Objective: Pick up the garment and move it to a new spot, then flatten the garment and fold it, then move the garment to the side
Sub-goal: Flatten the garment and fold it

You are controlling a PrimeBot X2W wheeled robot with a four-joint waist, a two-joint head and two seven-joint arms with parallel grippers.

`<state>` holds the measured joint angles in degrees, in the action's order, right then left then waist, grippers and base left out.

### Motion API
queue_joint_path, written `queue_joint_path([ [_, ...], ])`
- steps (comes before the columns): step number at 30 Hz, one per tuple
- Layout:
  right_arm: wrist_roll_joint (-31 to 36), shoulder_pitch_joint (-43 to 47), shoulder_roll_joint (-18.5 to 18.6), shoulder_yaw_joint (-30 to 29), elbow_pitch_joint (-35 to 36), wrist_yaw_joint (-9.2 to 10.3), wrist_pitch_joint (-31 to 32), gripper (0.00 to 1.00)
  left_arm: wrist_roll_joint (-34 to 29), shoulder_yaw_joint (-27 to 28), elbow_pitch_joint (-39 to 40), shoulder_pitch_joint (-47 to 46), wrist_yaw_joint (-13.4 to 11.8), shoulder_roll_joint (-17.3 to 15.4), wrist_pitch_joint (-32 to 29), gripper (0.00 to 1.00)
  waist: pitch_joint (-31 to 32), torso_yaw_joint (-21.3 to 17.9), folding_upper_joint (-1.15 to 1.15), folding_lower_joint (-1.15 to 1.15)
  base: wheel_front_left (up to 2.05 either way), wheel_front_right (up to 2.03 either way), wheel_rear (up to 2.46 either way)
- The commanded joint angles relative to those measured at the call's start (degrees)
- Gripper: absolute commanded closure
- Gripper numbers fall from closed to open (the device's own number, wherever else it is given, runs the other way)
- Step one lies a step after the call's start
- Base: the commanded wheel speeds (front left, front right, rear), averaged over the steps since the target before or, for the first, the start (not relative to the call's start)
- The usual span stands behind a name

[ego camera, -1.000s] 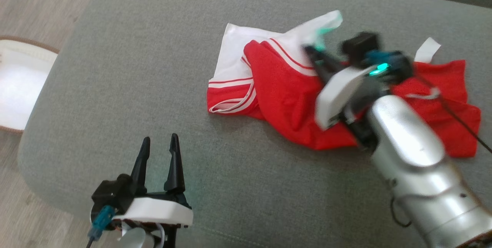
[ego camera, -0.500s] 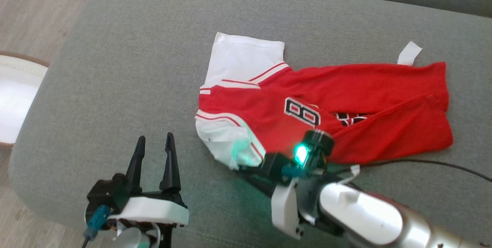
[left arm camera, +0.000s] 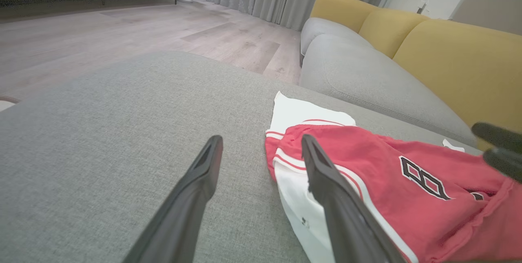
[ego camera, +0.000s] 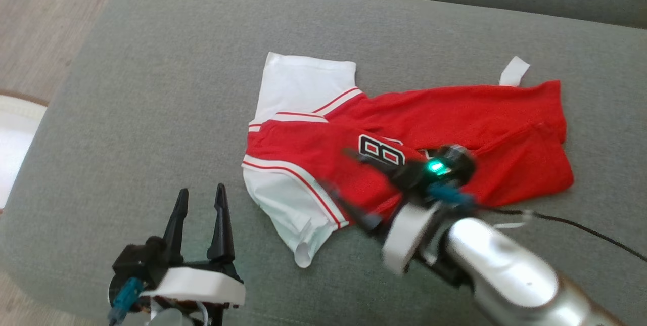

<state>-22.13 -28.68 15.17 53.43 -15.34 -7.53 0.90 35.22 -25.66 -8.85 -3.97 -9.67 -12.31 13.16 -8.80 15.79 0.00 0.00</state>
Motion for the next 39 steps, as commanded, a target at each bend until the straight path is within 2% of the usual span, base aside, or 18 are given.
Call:
queue_joint_path([
  [1,1.45,1.59,-1.19,-4.43,2.22,0.04,-1.15,0.00,-0.46,2.08,2.08,-0.92,-0.45,-1.30,0.16,0.00,0.41,-0.55,0.00,0.00,0.00,0.00,0.00],
  [8,9.43,8.37,-4.36,-23.99,2.39,0.04,-3.01,0.00,-0.70,1.03,2.12,-0.79,-0.27,-1.43,-0.39,0.00,2.00,-2.77,0.00,0.00,0.00,0.00,0.00],
  [13,13.01,13.36,-7.09,-35.47,2.28,0.04,-2.06,0.00,-0.81,0.20,1.88,-1.14,-0.05,-1.25,-0.81,0.00,2.60,-4.46,0.00,0.00,0.00,0.00,0.00],
  [19,16.87,11.21,-6.22,-45.97,-2.23,0.04,0.48,0.00,-0.95,-0.50,1.81,-1.83,0.15,-1.07,-0.93,0.00,1.18,-4.93,0.00,0.00,0.00,0.00,0.00],
  [28,18.04,0.86,-3.49,-49.70,-15.76,0.04,3.07,0.00,-1.06,-1.03,1.40,-3.47,0.55,-0.65,-0.77,0.00,-2.51,-2.72,0.00,0.00,0.00,0.00,0.00],
  [33,16.38,-2.36,-3.00,-48.12,-22.34,0.04,5.25,0.00,-1.01,-0.92,0.94,-3.94,0.56,-0.48,-0.43,0.00,-3.68,-1.95,0.00,0.00,0.00,0.00,0.00],
  [37,14.10,-3.70,-2.91,-46.11,-24.66,0.04,4.95,0.80,-0.95,-0.73,0.69,-4.13,0.46,-0.43,-0.17,0.00,-4.03,-2.27,0.00,0.00,0.00,0.00,0.00],
  [39,13.41,-4.19,-2.86,-45.35,-24.89,0.04,3.71,1.00,-0.93,-0.62,0.61,-4.22,0.39,-0.45,-0.07,0.00,-4.04,-2.74,0.00,0.00,0.00,0.00,0.00],
])
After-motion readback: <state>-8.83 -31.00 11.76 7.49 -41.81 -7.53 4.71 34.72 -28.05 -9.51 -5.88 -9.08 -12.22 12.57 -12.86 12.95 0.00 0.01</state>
